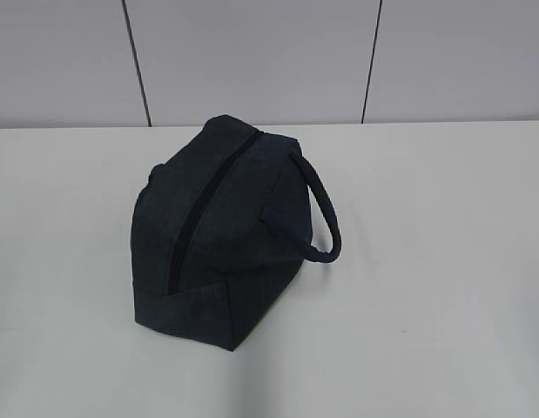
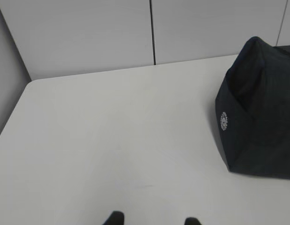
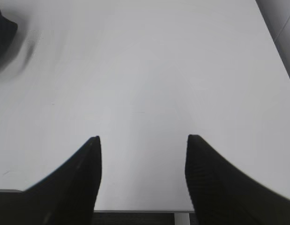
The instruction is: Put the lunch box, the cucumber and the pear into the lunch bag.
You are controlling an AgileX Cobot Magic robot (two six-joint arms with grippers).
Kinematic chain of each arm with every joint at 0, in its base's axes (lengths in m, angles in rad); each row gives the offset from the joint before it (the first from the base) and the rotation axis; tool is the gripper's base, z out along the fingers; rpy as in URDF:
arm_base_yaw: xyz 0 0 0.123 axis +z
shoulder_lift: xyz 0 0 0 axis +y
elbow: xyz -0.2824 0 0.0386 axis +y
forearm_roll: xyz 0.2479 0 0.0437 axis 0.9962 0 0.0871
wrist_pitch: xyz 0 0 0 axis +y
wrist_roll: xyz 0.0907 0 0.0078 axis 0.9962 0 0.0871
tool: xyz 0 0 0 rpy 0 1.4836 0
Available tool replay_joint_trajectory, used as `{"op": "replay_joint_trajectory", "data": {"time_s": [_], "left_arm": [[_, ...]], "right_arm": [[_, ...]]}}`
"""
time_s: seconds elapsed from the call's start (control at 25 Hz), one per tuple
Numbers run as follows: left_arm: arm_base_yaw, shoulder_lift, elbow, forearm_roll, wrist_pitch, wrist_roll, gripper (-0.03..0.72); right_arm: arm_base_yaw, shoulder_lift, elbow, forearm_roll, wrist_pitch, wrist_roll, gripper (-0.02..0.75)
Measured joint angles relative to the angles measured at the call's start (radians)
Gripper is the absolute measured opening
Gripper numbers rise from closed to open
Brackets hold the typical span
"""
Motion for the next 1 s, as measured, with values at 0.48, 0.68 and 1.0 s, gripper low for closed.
{"op": "replay_joint_trajectory", "data": {"time_s": [0.48,0.68,1.0], "left_arm": [[0.018,0.000,0.000,0.000,0.000,0.000,0.241],[0.018,0.000,0.000,0.000,0.000,0.000,0.241],[0.018,0.000,0.000,0.000,0.000,0.000,0.241]], "right_arm": [[-0.033,0.000,0.000,0.000,0.000,0.000,0.443],[-0.033,0.000,0.000,0.000,0.000,0.000,0.443],[-0.033,0.000,0.000,0.000,0.000,-0.006,0.443]]}}
